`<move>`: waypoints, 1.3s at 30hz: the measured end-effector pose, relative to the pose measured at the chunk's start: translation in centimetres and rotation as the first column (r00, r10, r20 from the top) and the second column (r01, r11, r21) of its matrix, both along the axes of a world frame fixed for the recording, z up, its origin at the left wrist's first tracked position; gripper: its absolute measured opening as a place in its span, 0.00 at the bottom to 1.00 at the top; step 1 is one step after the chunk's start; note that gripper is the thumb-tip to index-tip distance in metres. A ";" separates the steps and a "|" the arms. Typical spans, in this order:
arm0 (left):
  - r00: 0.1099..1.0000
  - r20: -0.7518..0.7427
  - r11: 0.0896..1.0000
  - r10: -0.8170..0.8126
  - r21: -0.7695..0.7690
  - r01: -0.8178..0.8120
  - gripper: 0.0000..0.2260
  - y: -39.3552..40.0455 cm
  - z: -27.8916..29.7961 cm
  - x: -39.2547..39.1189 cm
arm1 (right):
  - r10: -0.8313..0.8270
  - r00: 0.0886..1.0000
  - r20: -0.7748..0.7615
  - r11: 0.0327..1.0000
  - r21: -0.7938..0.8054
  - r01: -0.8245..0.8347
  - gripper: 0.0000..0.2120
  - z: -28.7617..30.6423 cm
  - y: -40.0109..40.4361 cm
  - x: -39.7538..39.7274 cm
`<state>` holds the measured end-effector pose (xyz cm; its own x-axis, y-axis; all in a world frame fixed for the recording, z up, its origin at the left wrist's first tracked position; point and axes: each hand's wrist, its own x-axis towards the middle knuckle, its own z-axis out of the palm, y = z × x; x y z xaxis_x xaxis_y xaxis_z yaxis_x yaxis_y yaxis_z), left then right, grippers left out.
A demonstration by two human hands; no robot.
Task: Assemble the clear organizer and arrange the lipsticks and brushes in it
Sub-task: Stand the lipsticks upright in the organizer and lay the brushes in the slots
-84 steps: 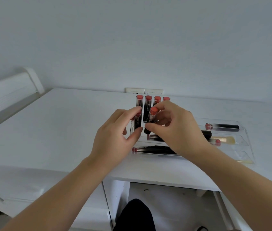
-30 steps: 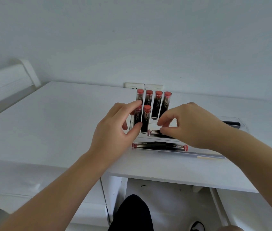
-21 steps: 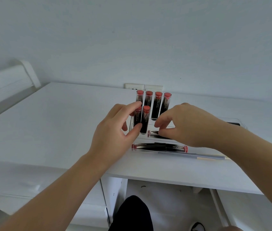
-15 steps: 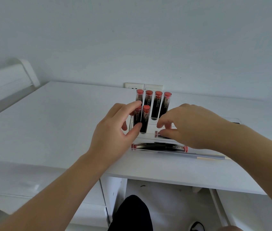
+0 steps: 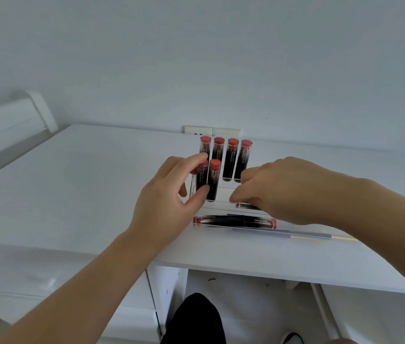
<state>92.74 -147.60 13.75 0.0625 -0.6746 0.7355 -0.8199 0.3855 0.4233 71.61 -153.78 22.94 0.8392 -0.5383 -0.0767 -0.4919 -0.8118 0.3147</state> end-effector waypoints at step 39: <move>1.000 -0.011 1.000 -0.007 0.028 0.008 0.25 0.3 0.4 -0.1 | -0.004 0.999 -0.042 0.999 0.046 0.006 0.14 1.0 -1.5 -1.9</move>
